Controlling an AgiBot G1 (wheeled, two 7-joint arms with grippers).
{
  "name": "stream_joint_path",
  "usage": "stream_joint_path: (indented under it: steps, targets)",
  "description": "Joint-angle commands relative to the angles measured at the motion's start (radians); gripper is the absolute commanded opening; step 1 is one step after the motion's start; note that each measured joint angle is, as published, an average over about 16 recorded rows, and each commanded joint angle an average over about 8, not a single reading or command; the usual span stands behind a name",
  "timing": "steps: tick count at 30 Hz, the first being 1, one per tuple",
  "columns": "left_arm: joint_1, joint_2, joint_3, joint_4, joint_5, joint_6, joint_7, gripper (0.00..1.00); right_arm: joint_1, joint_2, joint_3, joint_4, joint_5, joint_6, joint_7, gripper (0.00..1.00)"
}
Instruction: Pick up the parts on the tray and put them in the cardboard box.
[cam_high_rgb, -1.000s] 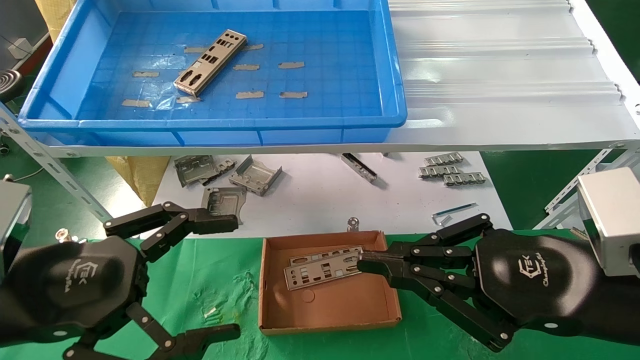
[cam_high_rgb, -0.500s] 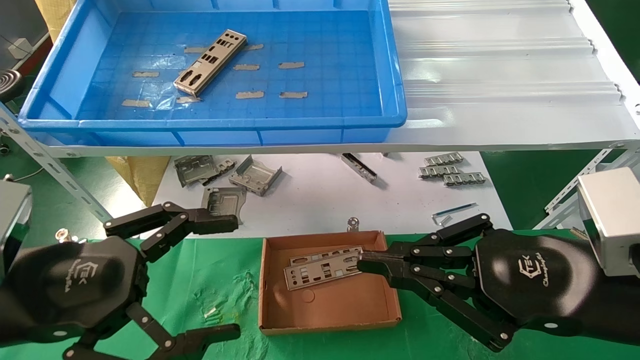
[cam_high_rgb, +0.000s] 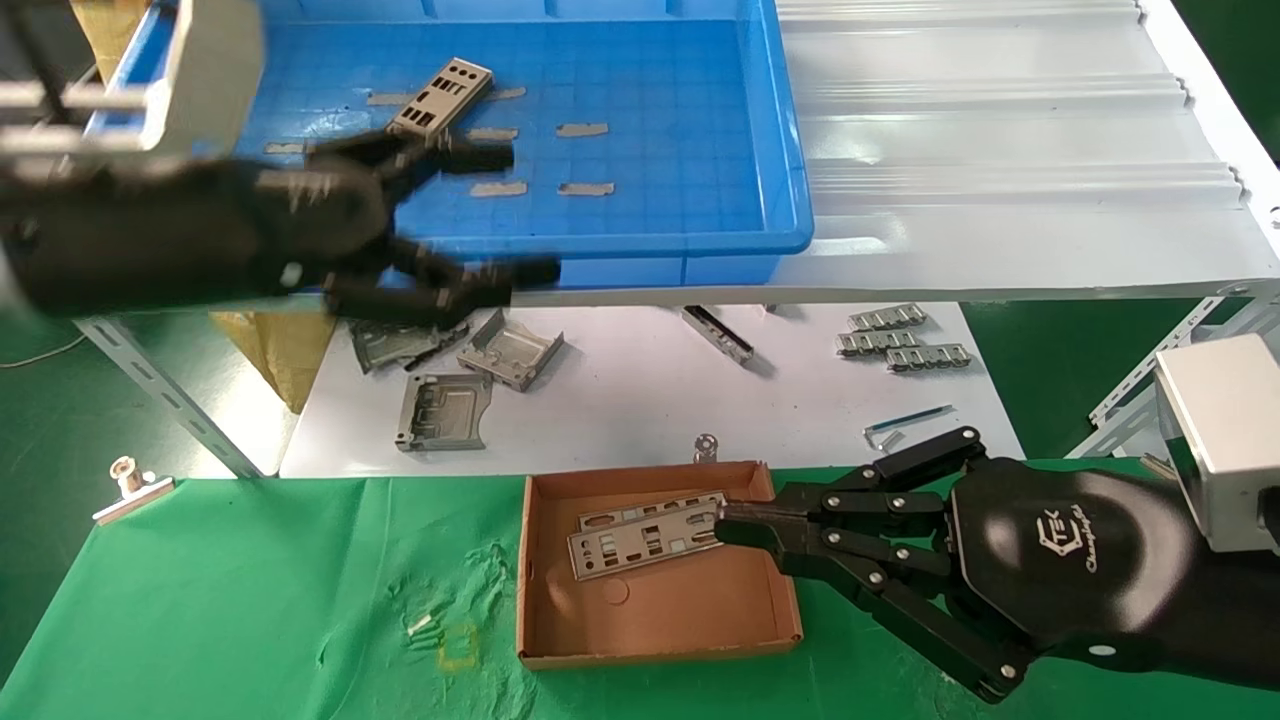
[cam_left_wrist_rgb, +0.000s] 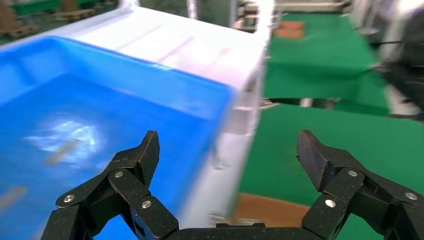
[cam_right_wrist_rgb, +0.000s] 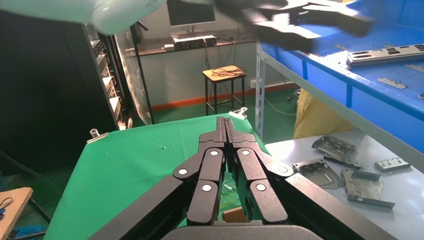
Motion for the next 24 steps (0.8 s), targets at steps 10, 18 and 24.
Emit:
stream_joint_path:
  steps: [10, 18, 24]
  targets:
    - [-0.28, 0.207, 0.078, 0.477, 0.218, -0.263, 0.141, 1.0, 0.0, 0.0, 0.0, 0.0, 0.0, 0.0, 0.0, 0.7]
    - [-0.334, 0.273, 0.084, 0.651, 0.244, -0.388, 0.189, 1.0, 0.0, 0.0, 0.0, 0.0, 0.0, 0.0, 0.0, 1.0]
    - [-0.344, 0.296, 0.08, 0.722, 0.24, -0.431, 0.197, 1.0, 0.0, 0.0, 0.0, 0.0, 0.0, 0.0, 0.0, 1.0]
